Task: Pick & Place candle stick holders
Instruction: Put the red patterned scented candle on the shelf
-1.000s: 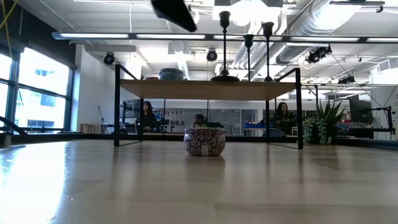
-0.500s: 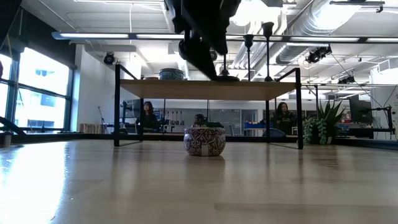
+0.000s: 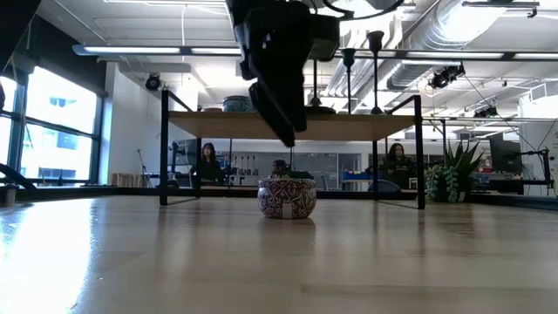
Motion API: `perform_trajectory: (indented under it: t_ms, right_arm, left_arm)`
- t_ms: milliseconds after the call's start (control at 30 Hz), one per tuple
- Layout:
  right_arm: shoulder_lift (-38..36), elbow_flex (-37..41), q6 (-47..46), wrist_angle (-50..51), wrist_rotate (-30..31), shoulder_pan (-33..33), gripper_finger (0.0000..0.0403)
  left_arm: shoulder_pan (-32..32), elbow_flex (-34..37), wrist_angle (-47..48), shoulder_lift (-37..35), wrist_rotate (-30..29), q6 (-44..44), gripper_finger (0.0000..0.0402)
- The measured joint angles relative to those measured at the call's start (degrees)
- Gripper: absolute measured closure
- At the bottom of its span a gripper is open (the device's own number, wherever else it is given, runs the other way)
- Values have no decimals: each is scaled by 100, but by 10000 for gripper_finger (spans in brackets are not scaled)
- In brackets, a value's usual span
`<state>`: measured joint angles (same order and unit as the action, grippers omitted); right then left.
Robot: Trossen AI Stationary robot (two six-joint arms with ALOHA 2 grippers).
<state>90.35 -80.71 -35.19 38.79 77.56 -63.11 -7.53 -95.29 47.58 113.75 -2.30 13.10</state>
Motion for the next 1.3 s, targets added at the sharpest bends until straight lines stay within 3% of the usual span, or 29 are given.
perform_trajectory:
  t_ms: [533, 1300]
  right_arm:
    - [0, 0, -93, 7, -162, 0, 38]
    - [0, -2, -100, -26, -293, -114, 38]
  left_arm:
    - [-211, 14, -16, 224, -100, -702, 12]
    - [-223, 27, -203, 626, -352, -1013, 12]
